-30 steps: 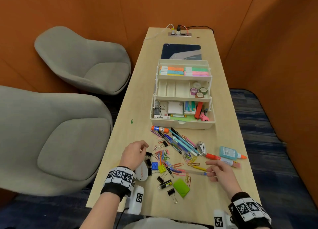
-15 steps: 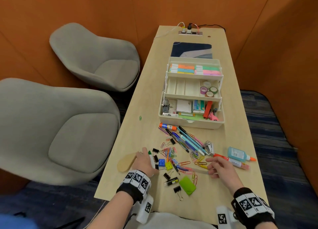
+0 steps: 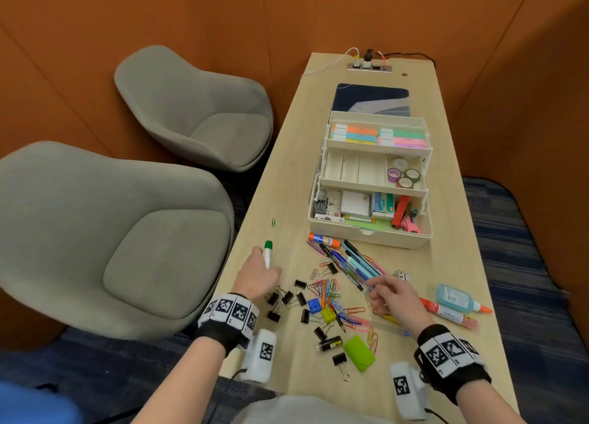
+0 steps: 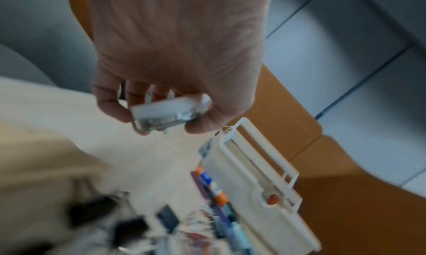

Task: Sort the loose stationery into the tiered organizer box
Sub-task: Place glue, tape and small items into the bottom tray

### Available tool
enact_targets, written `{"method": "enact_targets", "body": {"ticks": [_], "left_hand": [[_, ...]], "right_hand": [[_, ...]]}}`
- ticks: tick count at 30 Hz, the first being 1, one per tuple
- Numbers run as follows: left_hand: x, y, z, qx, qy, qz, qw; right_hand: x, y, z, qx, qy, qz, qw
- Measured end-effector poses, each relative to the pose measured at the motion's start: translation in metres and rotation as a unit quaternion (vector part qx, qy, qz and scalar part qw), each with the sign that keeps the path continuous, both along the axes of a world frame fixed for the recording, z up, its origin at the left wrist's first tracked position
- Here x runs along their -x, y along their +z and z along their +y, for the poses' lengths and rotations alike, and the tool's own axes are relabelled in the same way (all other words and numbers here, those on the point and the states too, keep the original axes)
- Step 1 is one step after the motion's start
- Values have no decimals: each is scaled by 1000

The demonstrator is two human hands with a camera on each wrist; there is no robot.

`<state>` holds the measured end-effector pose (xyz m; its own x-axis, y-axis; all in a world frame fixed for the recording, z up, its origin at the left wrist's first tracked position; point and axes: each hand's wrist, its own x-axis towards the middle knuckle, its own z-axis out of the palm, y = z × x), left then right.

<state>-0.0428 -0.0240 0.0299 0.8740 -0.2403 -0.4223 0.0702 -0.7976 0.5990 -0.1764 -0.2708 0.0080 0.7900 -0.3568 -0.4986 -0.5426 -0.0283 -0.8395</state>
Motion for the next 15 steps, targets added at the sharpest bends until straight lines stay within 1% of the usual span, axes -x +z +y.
{"method": "enact_targets", "body": {"ticks": [1, 3, 5, 7, 11, 13, 15], "left_hand": [[-2, 0, 7, -35, -11, -20, 999], [1, -4, 21, -117, -69, -30, 990], [7, -16, 30, -190, -118, -6, 975], [14, -28, 36, -242, -133, 10, 961], [14, -42, 35, -243, -134, 28, 960], [9, -41, 32, -246, -131, 51, 959], [-1, -32, 23, -234, -123, 42, 964]], "right_hand": [[-2, -1, 2, -9, 2, -4, 1000], [-5, -3, 4, -14, 6, -8, 1000], [-4, -5, 5, -11, 7, -9, 1000], [-2, -7, 4, -9, 9, -5, 1000], [1, -12, 0, -14, 10, 10, 1000], [3, -10, -2, -18, 9, 15, 1000], [3, -5, -3, -27, 0, 14, 1000]]}}
